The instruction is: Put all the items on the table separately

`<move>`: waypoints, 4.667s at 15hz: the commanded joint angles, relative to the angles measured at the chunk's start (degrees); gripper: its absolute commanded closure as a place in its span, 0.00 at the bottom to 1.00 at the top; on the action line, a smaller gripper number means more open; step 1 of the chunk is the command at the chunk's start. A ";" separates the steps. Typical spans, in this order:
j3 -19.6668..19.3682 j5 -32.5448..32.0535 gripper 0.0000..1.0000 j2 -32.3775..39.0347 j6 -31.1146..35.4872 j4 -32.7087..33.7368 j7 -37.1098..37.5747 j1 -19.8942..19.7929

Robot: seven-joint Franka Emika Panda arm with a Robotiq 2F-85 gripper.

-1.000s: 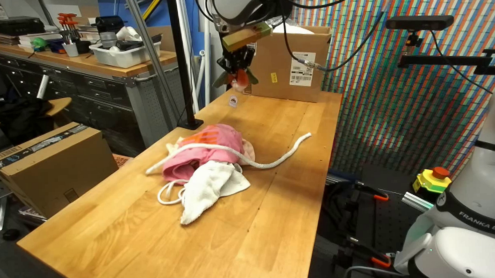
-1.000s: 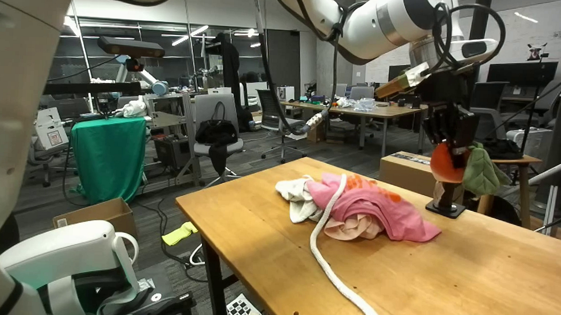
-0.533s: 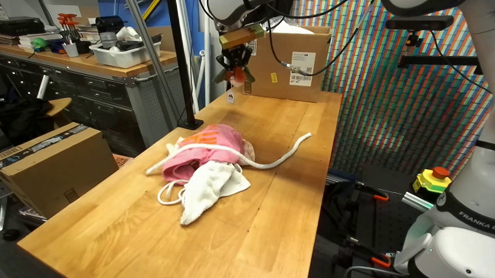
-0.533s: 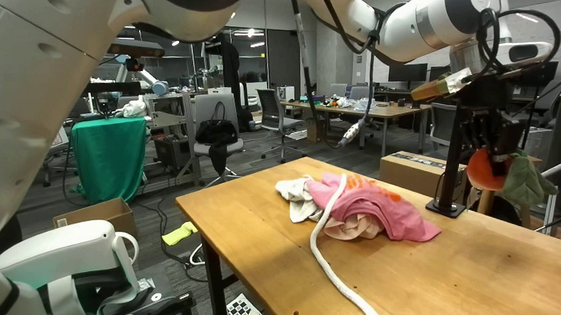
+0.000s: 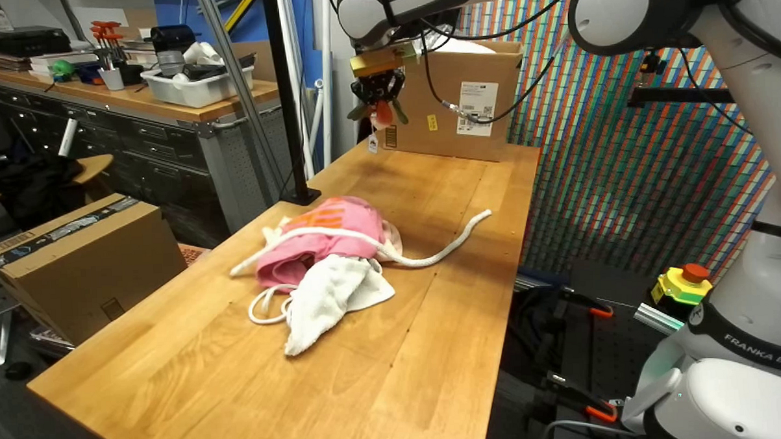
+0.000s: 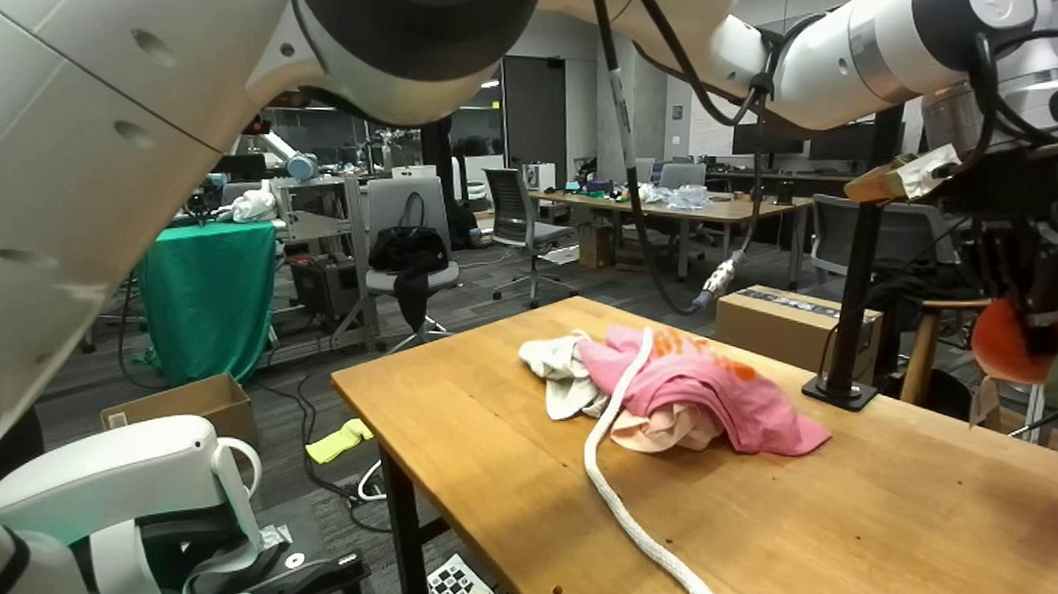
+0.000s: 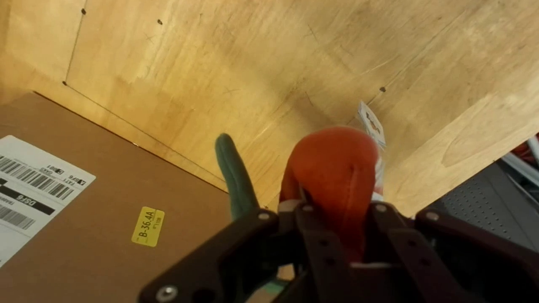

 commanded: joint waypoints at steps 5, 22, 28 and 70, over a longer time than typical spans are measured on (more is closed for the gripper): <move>-1.81 -3.70 0.25 2.26 -0.10 3.93 4.16 1.40; 4.24 -9.46 0.00 -15.15 -0.88 -22.84 -7.17 12.57; 9.93 -7.61 0.00 -25.21 0.94 -40.23 -8.33 15.28; 17.69 -3.12 0.00 -23.82 19.73 -46.40 -27.23 17.60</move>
